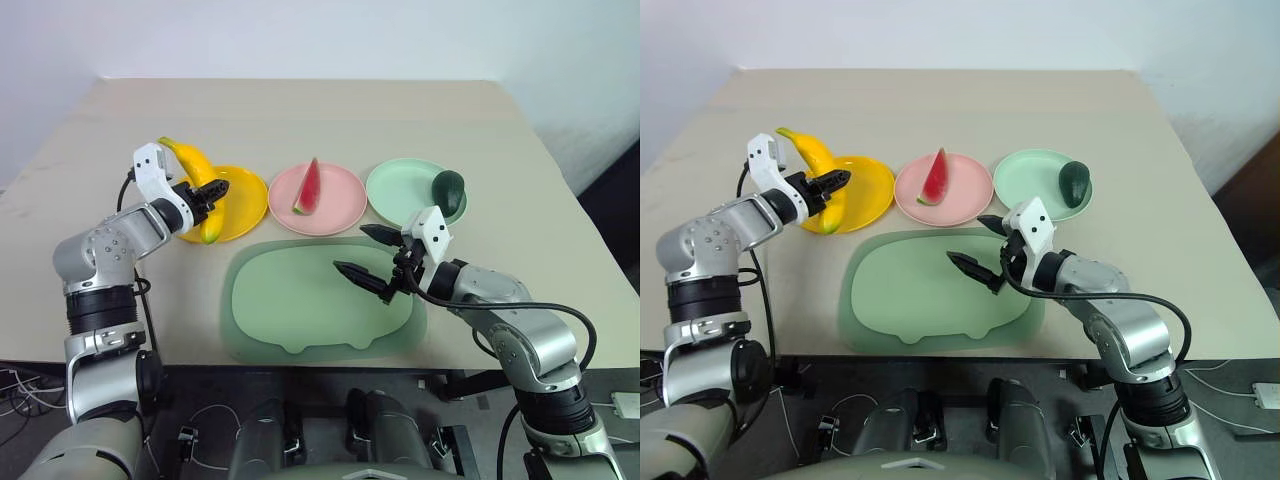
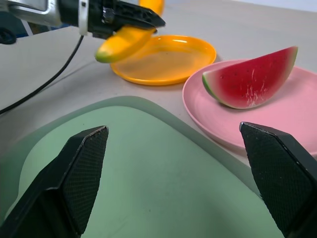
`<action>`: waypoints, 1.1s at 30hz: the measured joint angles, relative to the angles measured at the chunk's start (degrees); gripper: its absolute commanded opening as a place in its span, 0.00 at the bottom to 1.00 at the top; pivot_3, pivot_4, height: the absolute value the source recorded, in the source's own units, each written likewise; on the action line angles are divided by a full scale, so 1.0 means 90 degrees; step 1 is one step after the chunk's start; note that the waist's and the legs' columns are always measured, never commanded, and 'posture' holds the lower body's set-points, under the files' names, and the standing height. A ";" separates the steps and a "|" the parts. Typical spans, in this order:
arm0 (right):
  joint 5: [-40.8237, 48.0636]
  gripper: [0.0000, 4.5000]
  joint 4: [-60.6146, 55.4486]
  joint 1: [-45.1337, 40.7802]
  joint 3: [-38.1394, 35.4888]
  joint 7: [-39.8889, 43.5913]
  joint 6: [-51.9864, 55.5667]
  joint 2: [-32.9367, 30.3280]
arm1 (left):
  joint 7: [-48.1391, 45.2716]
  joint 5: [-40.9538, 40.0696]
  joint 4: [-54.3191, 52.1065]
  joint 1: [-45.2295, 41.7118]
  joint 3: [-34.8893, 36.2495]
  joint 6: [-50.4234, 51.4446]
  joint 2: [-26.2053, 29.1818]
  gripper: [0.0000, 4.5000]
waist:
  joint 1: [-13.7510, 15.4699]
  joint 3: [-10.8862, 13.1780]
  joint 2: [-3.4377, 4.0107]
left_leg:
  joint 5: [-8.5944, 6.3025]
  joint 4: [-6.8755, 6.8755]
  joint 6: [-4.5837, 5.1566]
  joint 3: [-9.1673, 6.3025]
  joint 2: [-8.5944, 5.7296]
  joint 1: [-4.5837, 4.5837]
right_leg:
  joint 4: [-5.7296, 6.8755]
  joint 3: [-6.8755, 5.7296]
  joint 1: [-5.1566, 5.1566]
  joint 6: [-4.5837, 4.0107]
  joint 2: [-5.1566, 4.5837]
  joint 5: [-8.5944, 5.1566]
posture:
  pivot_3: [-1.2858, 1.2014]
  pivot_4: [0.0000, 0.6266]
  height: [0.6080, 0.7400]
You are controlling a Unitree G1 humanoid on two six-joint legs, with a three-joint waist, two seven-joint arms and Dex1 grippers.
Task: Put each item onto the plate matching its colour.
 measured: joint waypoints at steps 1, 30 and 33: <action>-0.0005 1.00 0.0033 -0.0015 -0.0003 0.0000 -0.0015 -0.0002 | 0.0087 0.0023 0.0278 -0.0127 0.0097 -0.0137 -0.0076 0.41 | -0.0001 0.0000 0.0000 | 0.0000 0.0001 0.0000 0.0000 0.0000 0.0000 | 0.0002 0.0000 0.0000 0.0000 -0.0001 0.0000 | 0.52 0.24 0.67; -0.0179 1.00 0.0056 -0.0020 0.0000 -0.0059 -0.0061 0.0049 | -0.1058 0.0157 -0.0001 0.0807 0.0048 -0.0534 0.0790 0.99 | -0.0041 0.0000 -0.0002 | -0.0004 0.0033 0.0002 -0.0003 0.0004 -0.0005 | 0.0052 0.0002 -0.0015 0.0009 -0.0009 -0.0010 | 0.52 0.24 0.67; -0.0163 1.00 0.0037 0.0005 -0.0026 -0.0067 -0.0072 0.0053 | -0.1970 0.0334 -0.1050 0.1700 -0.0152 -0.1275 0.1195 0.99 | -0.0030 0.0000 -0.0003 | -0.0005 0.0034 0.0001 -0.0001 0.0004 -0.0015 | 0.0046 0.0003 -0.0024 -0.0010 -0.0015 -0.0019 | 0.52 0.24 0.67</action>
